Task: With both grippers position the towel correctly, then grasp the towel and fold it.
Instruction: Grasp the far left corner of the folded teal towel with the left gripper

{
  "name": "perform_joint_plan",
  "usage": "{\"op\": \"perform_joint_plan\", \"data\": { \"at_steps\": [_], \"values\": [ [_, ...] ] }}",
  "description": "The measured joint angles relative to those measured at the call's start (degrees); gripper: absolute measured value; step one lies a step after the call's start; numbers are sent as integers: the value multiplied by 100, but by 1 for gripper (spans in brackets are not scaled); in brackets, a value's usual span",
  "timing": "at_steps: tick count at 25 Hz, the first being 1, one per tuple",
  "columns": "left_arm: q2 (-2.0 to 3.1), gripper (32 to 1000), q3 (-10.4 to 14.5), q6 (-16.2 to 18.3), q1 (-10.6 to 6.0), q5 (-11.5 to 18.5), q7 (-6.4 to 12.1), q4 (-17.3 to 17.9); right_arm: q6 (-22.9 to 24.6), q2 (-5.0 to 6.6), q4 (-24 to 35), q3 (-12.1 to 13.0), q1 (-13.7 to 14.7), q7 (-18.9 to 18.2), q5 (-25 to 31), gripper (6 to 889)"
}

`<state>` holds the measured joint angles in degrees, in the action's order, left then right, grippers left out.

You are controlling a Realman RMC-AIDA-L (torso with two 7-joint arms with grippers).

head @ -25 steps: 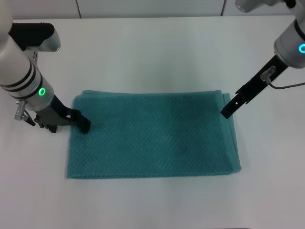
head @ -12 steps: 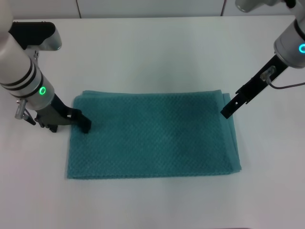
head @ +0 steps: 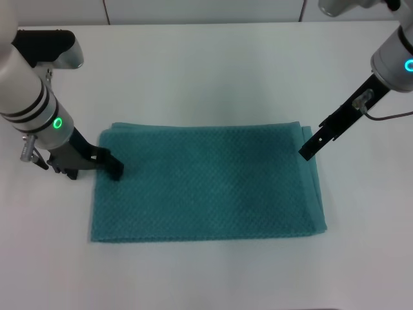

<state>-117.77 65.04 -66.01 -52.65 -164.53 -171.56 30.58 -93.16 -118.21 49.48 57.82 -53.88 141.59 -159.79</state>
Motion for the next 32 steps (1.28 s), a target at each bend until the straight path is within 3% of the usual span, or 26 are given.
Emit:
{"op": "perform_joint_plan", "data": {
  "at_steps": [32],
  "values": [
    [0, 938, 0, 23, 9, 0, 8, -17, 0, 0, 10, 1, 0, 0, 0, 853]
  ]
}}
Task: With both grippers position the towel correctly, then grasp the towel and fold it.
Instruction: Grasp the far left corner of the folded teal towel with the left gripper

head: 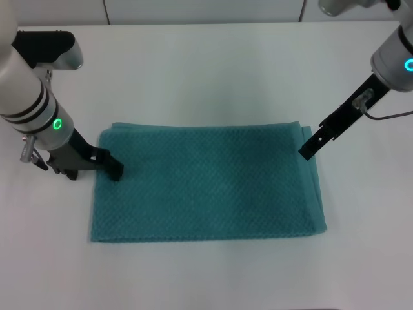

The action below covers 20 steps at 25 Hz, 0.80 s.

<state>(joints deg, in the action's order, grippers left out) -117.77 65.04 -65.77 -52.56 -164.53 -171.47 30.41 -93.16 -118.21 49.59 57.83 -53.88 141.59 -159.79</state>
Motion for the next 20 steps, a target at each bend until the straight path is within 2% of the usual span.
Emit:
{"op": "perform_joint_plan", "data": {
  "at_steps": [7, 13, 20],
  "values": [
    [0, 939, 0, -30, 0, 0, 0, 15, 0, 0, -1, -5, 0, 0, 0, 853],
    [0, 880, 0, -33, 0, 0, 1, 18, 0, 0, 1, 0, 0, 0, 0, 854],
    [8, 578, 0, -63, -1, 6, 0, 32, 0, 0, -4, 3, 0, 8, 0, 853]
  ]
}}
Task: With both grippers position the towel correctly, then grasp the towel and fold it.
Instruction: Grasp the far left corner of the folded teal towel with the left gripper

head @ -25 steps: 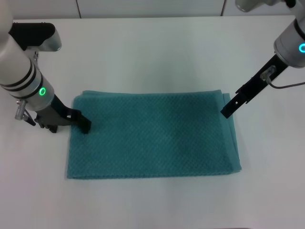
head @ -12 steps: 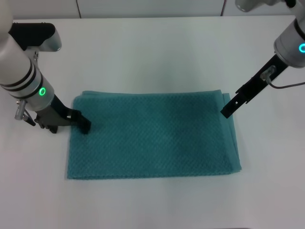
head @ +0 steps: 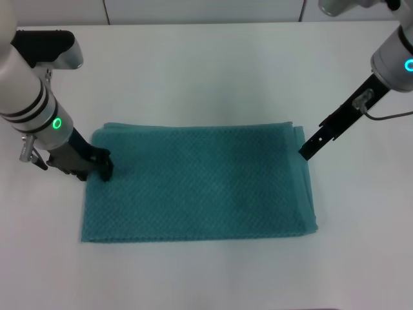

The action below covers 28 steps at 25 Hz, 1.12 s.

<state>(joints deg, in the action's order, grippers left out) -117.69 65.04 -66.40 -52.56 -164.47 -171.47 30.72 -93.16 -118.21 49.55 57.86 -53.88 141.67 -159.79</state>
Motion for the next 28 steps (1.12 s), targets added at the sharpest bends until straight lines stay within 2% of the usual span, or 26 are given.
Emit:
{"op": "perform_joint_plan", "data": {
  "at_steps": [4, 20, 28],
  "values": [
    [0, 434, 0, -25, -5, 5, 0, 8, 0, 0, -11, -3, 0, -1, 0, 853],
    [1, 92, 0, -57, -18, -7, 0, 23, 0, 0, -16, -6, 0, -8, 0, 853],
    [1, 92, 0, -42, -14, 12, 4, 53, 30, 0, -17, -20, 32, -8, 0, 854]
  ]
}}
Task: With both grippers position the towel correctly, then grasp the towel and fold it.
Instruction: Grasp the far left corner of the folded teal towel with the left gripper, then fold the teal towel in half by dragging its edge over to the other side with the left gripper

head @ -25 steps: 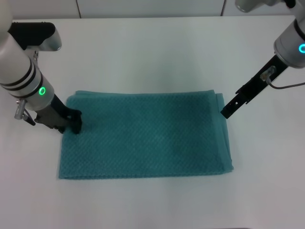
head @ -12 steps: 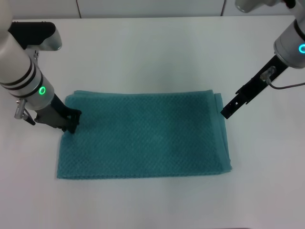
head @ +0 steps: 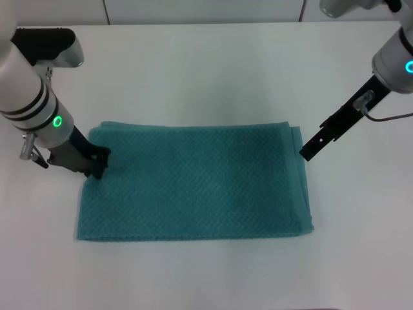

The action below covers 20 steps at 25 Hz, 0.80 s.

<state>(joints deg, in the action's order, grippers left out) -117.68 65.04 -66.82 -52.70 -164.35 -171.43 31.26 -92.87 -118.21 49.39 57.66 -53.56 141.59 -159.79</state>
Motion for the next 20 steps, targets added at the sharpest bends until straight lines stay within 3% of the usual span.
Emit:
{"op": "perform_joint_plan", "data": {
  "at_steps": [13, 18, 20],
  "values": [
    [80, 92, 30, -122, 121, -24, 15, 222, 73, 0, -9, 0, 47, 13, 18, 853],
    [142, 92, 148, -158, 188, -27, 15, 271, 121, 0, -12, -9, 50, 22, 18, 853],
    [191, 92, 149, -171, 231, -27, 15, 291, 124, 0, -15, -9, 50, 23, 18, 854]
  ]
}}
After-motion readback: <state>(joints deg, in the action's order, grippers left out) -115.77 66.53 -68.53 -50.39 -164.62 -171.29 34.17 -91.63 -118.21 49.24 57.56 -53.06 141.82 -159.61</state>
